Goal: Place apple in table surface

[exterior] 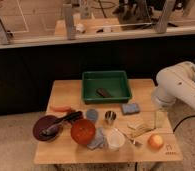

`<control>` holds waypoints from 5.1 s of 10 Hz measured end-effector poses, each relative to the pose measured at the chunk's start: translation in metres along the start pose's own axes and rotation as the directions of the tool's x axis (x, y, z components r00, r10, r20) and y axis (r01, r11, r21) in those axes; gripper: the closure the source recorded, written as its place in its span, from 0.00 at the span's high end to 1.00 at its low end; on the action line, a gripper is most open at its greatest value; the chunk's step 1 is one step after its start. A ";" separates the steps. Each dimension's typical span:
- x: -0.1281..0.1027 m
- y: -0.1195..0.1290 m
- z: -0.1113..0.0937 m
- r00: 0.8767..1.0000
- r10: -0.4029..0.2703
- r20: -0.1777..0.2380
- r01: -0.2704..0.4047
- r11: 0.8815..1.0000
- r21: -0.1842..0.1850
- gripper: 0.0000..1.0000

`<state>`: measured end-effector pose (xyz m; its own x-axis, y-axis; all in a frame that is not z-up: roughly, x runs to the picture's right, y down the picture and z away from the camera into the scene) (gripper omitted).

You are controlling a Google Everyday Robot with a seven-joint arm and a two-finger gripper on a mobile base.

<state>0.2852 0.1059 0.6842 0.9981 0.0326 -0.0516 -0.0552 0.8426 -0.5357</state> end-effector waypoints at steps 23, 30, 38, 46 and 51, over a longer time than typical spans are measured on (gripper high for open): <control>0.000 0.000 0.000 1.000 0.000 0.000 0.000 1.000 0.000 0.80; 0.000 0.000 0.000 1.000 0.000 0.000 0.000 1.000 0.000 0.80; 0.049 0.087 0.036 0.994 0.034 0.105 -0.027 0.998 -0.063 0.80; 0.050 0.103 0.074 0.981 0.059 0.185 -0.051 0.998 -0.049 0.80; 0.047 0.105 0.115 0.976 0.104 0.193 -0.107 0.994 0.007 0.80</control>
<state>0.3297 0.2579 0.7222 0.9733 0.2226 0.0565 -0.1614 0.8379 -0.5214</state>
